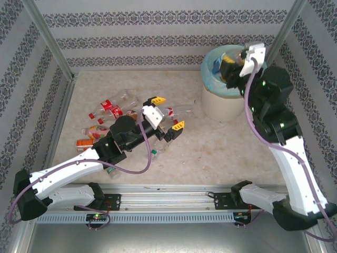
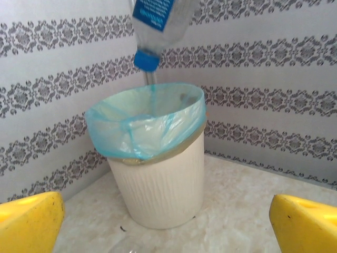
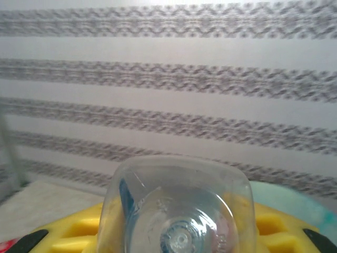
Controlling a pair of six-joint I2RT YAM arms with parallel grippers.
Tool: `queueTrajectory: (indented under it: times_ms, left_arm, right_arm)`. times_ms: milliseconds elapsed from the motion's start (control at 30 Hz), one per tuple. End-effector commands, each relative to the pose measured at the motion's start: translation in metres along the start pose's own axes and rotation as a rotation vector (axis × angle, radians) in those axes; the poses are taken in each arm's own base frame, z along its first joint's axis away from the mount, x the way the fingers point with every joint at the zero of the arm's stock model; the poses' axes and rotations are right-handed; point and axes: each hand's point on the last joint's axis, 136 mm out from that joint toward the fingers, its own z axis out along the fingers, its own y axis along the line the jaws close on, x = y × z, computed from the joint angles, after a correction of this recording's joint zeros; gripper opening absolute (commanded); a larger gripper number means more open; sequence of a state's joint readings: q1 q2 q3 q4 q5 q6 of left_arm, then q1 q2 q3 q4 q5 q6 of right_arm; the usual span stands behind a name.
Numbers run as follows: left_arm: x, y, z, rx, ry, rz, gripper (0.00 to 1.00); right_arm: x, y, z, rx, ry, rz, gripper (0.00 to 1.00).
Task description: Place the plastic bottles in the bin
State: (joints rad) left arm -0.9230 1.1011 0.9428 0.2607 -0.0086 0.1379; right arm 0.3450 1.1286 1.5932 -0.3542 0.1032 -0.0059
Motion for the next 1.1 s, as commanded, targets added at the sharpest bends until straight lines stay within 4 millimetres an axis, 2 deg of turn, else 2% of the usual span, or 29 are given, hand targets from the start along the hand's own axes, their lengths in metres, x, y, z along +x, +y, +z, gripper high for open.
queueTrajectory:
  times_ms: [0, 233, 367, 467, 600, 767, 900, 1067]
  left_arm:
    - [0.007, 0.004, 0.004, -0.029, 0.082, -0.044, 1.00]
    - [0.032, 0.004, 0.011, -0.046, 0.178, -0.080, 1.00]
    - [0.042, 0.003, 0.017, -0.049, 0.208, -0.083, 1.00]
    - [0.045, 0.002, 0.020, -0.044, 0.223, -0.077, 1.00]
    - [0.049, 0.000, 0.025, -0.038, 0.229, -0.081, 1.00]
    - [0.054, -0.001, 0.025, -0.038, 0.243, -0.084, 1.00]
    - [0.059, 0.000, 0.026, -0.046, 0.253, -0.081, 1.00]
    - [0.063, 0.000, 0.030, -0.051, 0.259, -0.072, 1.00]
  right_arm:
    - [0.007, -0.040, 0.037, 0.135, 0.035, -0.094, 0.26]
    - [0.049, -0.118, 0.100, 0.301, 0.175, -0.098, 0.27]
    - [0.087, -0.151, 0.126, 0.348, 0.258, -0.081, 0.31]
    - [0.124, -0.170, 0.143, 0.362, 0.331, -0.050, 0.32]
    - [0.174, -0.185, 0.157, 0.370, 0.435, -0.018, 0.36]
    - [0.223, -0.199, 0.169, 0.359, 0.522, 0.052, 0.39]
    - [0.254, -0.205, 0.175, 0.343, 0.589, 0.092, 0.43]
    - [0.282, -0.206, 0.182, 0.329, 0.657, 0.103, 0.46]
